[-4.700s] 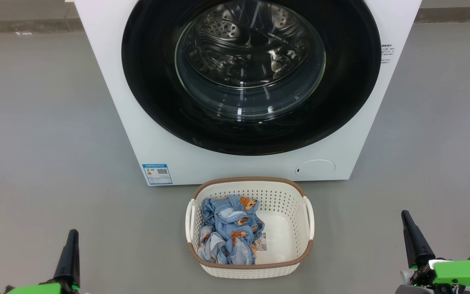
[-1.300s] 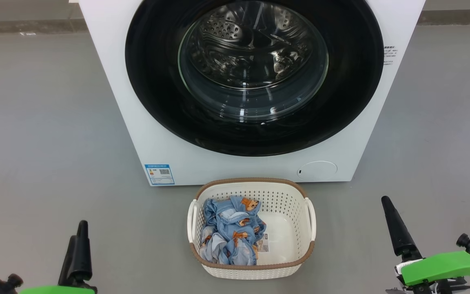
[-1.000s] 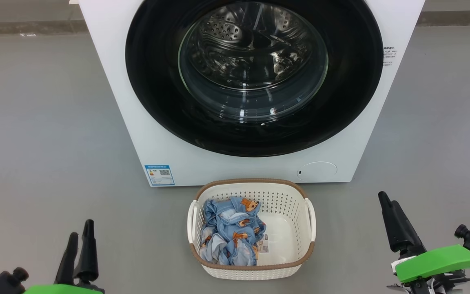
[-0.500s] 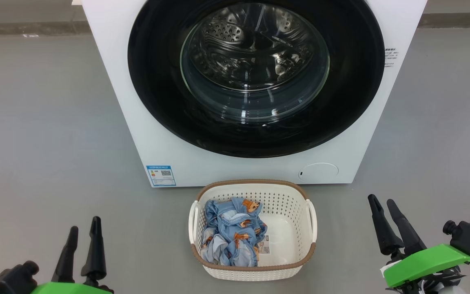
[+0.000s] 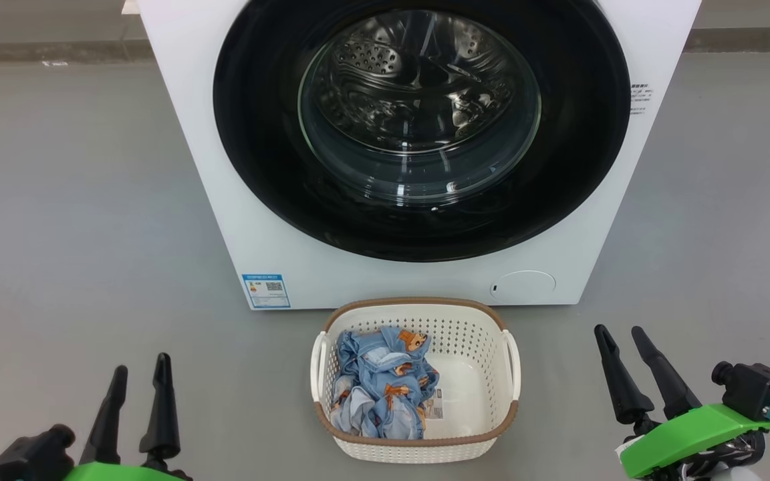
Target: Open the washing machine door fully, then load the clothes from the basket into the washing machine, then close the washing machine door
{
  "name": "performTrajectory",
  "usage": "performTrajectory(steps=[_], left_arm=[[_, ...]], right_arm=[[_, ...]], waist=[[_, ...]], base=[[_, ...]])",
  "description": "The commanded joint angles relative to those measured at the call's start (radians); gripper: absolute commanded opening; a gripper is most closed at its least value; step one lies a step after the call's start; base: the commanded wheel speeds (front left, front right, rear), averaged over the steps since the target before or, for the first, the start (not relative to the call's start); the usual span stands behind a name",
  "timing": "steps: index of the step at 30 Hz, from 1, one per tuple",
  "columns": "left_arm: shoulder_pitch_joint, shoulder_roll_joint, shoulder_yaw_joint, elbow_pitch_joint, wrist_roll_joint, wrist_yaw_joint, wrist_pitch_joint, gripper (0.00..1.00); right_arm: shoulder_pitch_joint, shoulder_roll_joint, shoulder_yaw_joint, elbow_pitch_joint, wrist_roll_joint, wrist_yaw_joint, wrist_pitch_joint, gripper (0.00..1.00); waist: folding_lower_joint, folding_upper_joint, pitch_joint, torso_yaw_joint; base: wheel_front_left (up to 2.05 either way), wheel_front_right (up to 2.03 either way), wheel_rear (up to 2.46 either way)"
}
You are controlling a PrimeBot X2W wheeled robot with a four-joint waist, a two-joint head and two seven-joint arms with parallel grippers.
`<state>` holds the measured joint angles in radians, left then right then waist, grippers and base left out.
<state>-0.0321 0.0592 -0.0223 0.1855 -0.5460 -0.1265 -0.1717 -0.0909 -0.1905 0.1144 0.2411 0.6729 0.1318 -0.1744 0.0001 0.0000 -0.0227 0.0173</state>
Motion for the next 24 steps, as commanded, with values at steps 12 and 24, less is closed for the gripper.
performTrajectory(steps=[12, 24], left_arm=[[-0.041, 0.016, 0.017, -0.039, 0.169, -0.003, -0.048, 1.0], [-0.042, 0.025, 0.008, -0.058, 0.284, -0.004, -0.08, 1.0]], right_arm=[[-0.063, -0.029, 0.032, -0.014, -0.148, -0.001, -0.045, 1.0], [-0.067, -0.032, 0.026, -0.021, -0.261, -0.001, -0.078, 1.0]], waist=[[0.0, 0.0, -0.003, 0.0], [0.0, 0.0, -0.005, 0.002]], base=[[0.0, 0.0, 0.0], [0.0, 0.0, 0.0]])
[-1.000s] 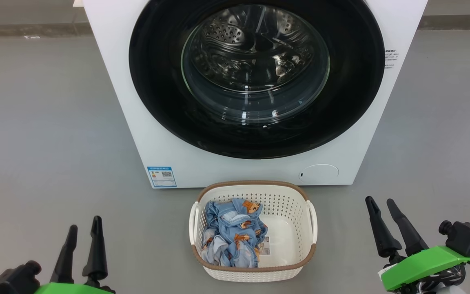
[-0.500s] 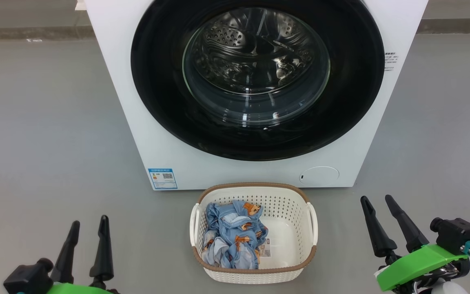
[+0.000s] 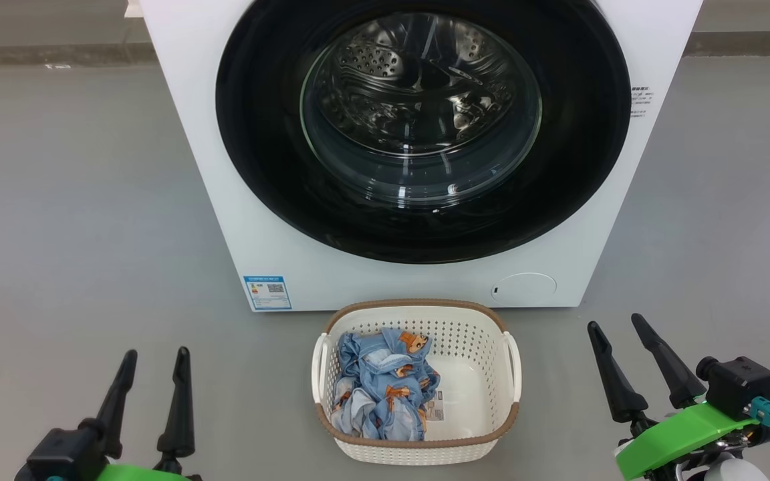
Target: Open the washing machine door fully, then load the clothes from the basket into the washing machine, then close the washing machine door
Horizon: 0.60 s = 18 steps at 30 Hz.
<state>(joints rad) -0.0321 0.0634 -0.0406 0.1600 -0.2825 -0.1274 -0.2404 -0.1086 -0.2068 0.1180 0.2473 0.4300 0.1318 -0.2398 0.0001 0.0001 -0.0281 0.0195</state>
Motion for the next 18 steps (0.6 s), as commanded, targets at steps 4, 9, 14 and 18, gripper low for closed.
performTrajectory(steps=[4, 9, 14, 18], left_arm=[[-0.042, 0.023, 0.025, -0.034, 0.055, -0.003, -0.021, 1.0], [-0.042, 0.023, 0.027, -0.033, 0.053, -0.003, -0.021, 1.0], [-0.044, 0.022, 0.031, -0.032, 0.05, -0.003, -0.021, 1.0], [-0.045, 0.022, 0.033, -0.03, 0.048, -0.003, -0.021, 1.0]], right_arm=[[-0.05, -0.018, 0.023, -0.03, -0.053, -0.001, -0.022, 1.0], [-0.048, -0.013, 0.012, -0.031, -0.052, -0.001, -0.022, 1.0], [-0.048, -0.011, 0.007, -0.033, -0.049, -0.001, -0.022, 1.0], [-0.048, -0.01, 0.006, -0.032, -0.048, -0.001, -0.022, 1.0]], waist=[[0.0, -0.0001, 0.0, 0.002], [0.0, -0.0001, 0.002, 0.004], [0.0, -0.0001, 0.004, 0.003], [0.0, -0.0001, 0.004, 0.002]], base=[[0.0, 0.0, 0.0], [0.0, 0.0, 0.0], [0.0, 0.0, 0.0], [0.0, 0.0, 0.0]])
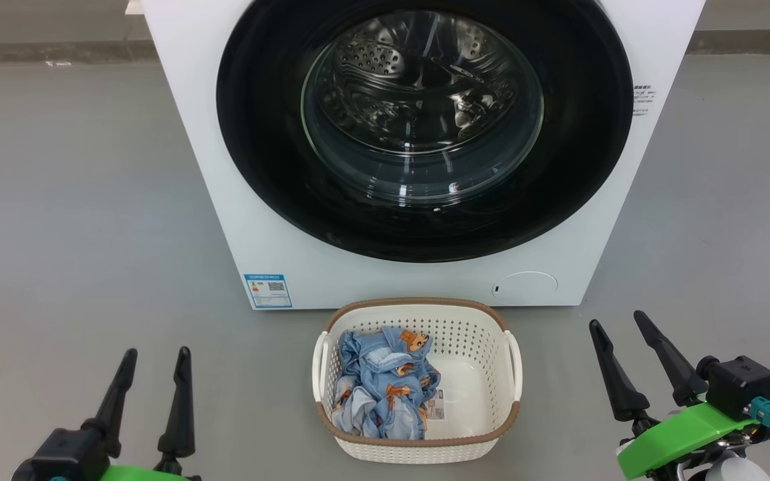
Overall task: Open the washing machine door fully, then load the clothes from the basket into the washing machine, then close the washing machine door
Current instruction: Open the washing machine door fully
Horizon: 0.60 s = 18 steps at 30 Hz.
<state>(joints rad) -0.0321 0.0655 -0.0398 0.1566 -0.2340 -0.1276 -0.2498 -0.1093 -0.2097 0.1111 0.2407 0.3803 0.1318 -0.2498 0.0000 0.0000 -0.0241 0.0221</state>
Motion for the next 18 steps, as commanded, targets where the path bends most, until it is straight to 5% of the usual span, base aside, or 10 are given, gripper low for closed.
performTrajectory(steps=[1, 18], left_arm=[[-0.045, 0.02, 0.032, -0.026, -0.001, -0.003, -0.012, 1.0], [-0.048, 0.023, 0.032, -0.016, -0.009, -0.003, -0.012, 1.0]], right_arm=[[-0.047, -0.008, 0.012, -0.025, 0.002, -0.001, -0.012, 1.0], [-0.05, -0.01, 0.02, -0.027, 0.007, -0.001, -0.012, 1.0]], waist=[[0.0, 0.0, 0.0, 0.0], [0.0, 0.0, -0.004, 0.001]], base=[[0.0, 0.0, 0.0], [0.0, 0.0, 0.0]])
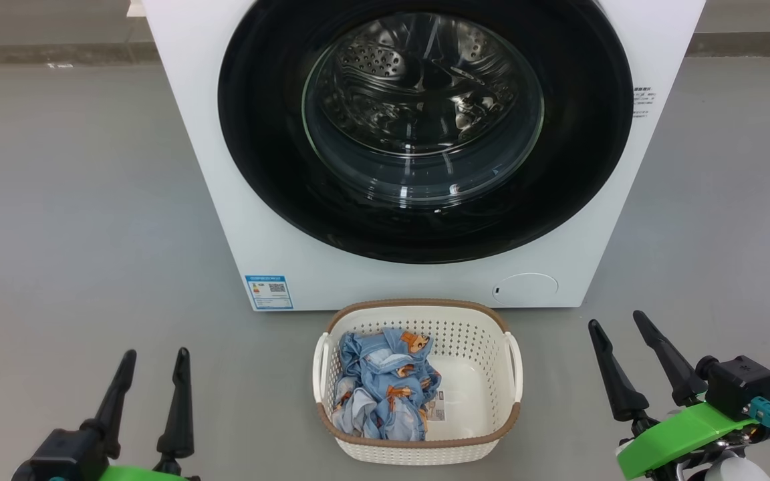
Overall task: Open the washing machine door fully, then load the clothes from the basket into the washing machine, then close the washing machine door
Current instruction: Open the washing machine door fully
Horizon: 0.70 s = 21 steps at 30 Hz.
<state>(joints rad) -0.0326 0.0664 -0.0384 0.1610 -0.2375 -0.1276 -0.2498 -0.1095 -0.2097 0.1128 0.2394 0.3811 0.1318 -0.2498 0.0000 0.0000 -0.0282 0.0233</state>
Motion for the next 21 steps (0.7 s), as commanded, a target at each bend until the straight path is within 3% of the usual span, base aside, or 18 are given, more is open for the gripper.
performTrajectory(steps=[1, 13, 21], left_arm=[[-0.048, 0.023, 0.03, -0.019, -0.008, -0.003, -0.012, 1.0], [-0.052, 0.026, 0.033, -0.012, -0.002, -0.003, -0.012, 1.0], [-0.051, 0.021, 0.037, -0.01, 0.005, -0.003, -0.012, 1.0]], right_arm=[[-0.05, -0.01, 0.019, -0.025, 0.006, -0.001, -0.012, 1.0], [-0.054, -0.01, 0.021, -0.026, 0.006, -0.001, -0.012, 1.0], [-0.054, -0.013, 0.022, -0.027, 0.007, -0.001, -0.012, 1.0]], waist=[[0.0, 0.0, 0.0, 0.0], [0.0, 0.0, -0.001, 0.001], [0.0, 0.0, -0.004, 0.0]], base=[[0.0, 0.0, 0.0], [0.03, 0.03, -0.06], [0.56, 0.56, -1.12]])
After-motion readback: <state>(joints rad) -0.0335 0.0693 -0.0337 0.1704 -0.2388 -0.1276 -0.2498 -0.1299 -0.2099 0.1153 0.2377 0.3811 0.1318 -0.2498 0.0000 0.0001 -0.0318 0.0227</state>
